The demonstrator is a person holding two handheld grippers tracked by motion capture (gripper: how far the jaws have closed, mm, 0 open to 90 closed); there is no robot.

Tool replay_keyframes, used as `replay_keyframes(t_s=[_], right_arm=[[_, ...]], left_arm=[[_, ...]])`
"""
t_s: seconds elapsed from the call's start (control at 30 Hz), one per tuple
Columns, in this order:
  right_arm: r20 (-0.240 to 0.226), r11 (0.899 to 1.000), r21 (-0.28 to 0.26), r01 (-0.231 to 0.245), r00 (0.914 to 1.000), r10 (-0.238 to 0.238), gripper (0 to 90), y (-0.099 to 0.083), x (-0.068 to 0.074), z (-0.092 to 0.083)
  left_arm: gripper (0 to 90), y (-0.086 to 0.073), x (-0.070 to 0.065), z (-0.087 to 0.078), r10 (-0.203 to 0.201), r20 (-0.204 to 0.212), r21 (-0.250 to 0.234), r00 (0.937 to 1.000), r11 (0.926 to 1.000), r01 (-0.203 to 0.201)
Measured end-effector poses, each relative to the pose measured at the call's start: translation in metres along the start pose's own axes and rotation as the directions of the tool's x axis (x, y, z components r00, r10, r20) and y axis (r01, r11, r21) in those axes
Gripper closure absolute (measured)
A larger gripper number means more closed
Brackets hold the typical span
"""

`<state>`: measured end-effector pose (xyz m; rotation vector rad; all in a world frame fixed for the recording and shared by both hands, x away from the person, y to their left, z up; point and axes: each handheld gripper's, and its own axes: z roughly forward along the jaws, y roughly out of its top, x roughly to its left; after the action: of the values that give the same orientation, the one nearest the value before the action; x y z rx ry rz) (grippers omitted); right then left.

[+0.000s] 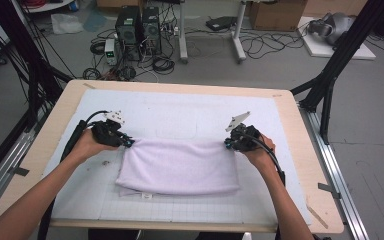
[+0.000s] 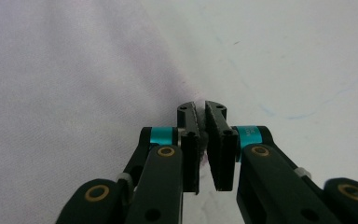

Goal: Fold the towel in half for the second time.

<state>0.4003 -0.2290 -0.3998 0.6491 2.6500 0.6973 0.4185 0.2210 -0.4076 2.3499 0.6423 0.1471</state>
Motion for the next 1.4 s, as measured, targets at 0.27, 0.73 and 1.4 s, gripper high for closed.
replay_keyframes(t_s=[0.27,0.73,1.4], right_arm=[[0.072,0.997,-0.056,-0.044,0.9963,0.048,84.9,0.008,-0.014,0.001],[0.028,0.966,-0.220,-0.137,0.9887,0.147,61.2,0.005,-0.031,-0.002],[-0.025,0.804,-0.562,-0.194,0.9757,0.218,0.5,-0.046,0.015,-0.068]], left_arm=[[82.7,0.021,0.020,-0.005,0.000,-0.051,-0.026,0.9987,0.9997,-0.001],[52.9,0.018,0.033,-0.011,0.000,-0.111,-0.127,0.9938,0.9918,-0.014],[1.7,-0.067,-0.029,-0.085,0.052,-0.115,-0.455,0.9920,0.8852,-0.099]])
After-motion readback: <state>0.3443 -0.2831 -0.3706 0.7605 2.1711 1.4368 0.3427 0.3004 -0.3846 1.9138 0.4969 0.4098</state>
